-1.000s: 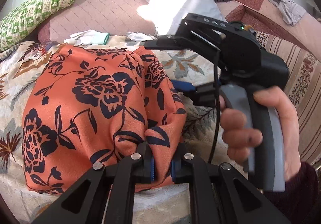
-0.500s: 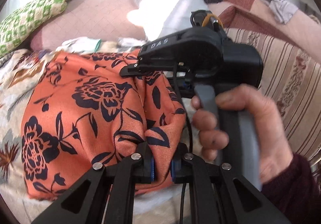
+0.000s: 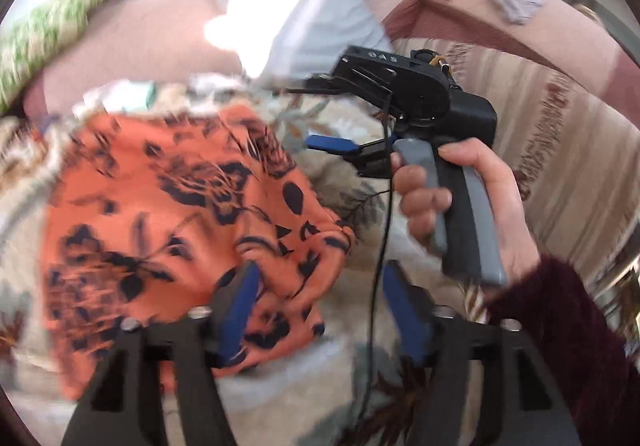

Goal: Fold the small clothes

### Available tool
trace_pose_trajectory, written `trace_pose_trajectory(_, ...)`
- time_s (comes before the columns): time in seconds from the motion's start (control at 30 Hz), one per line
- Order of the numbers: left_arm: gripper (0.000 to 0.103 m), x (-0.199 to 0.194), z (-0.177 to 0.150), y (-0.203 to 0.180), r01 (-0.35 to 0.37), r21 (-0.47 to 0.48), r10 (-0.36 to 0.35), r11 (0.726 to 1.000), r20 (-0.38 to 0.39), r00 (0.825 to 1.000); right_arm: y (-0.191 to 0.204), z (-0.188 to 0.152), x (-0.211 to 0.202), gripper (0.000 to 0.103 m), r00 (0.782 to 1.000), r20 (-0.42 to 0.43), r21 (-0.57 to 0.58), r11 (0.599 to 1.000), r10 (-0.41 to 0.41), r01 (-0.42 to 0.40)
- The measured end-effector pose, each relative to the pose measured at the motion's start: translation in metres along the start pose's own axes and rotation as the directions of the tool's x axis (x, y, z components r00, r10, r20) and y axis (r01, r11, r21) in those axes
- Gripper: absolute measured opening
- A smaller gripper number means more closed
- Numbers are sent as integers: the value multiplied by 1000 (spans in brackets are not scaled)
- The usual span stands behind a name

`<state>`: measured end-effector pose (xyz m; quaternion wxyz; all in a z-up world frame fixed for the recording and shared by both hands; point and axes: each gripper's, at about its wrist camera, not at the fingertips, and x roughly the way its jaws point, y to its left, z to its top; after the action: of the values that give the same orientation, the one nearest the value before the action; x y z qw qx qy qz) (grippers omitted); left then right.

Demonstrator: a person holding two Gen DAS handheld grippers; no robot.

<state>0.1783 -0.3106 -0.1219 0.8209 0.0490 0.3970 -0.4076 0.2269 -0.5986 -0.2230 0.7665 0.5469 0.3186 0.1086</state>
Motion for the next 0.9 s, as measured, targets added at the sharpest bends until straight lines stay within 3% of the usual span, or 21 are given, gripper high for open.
trace_pose_trajectory(0.07,67,-26,-8,5,-25,47,23,999,38,999,15,0,-17,69,1000,17,-42,999,-1,2)
trace_pose_trajectory(0.17,67,-51,-9,29,-141,56,137,988,71,988,49,-12,-23,60,999,-1,-172,984,-52,51)
trace_pose_trajectory(0.27,67,-62,-7,65,-271,-20,272,962,76,959,84,-41,-7,47,993,-76,-290,955,-89,64)
trace_pose_trajectory(0.4,67,-58,-19,113,-340,-159,349,927,30,937,113,-83,22,46,974,-185,-379,924,-131,52)
trace_pose_trajectory(0.5,67,-41,-28,128,-340,-168,336,925,-57,940,123,-114,42,46,952,-264,-395,918,-152,37)
trace_pose_trajectory(0.67,68,-18,-48,139,-345,-138,322,928,-166,932,103,-132,54,46,932,-272,-355,925,-238,133)
trace_pose_trajectory(0.73,68,-13,-58,137,-351,-84,331,932,-191,924,75,-129,53,36,917,-260,-293,930,-302,223)
trace_pose_trajectory(0.77,68,-13,-60,136,-354,-62,337,933,-186,923,63,-126,51,22,912,-248,-275,926,-327,257)
trace_pose_trajectory(0.8,68,-14,-61,134,-357,-40,344,933,-187,920,55,-122,47,15,910,-229,-270,920,-347,283)
trace_pose_trajectory(0.9,68,-19,-66,132,-358,2,352,934,-184,918,38,-109,32,12,925,-196,-201,937,-325,287)
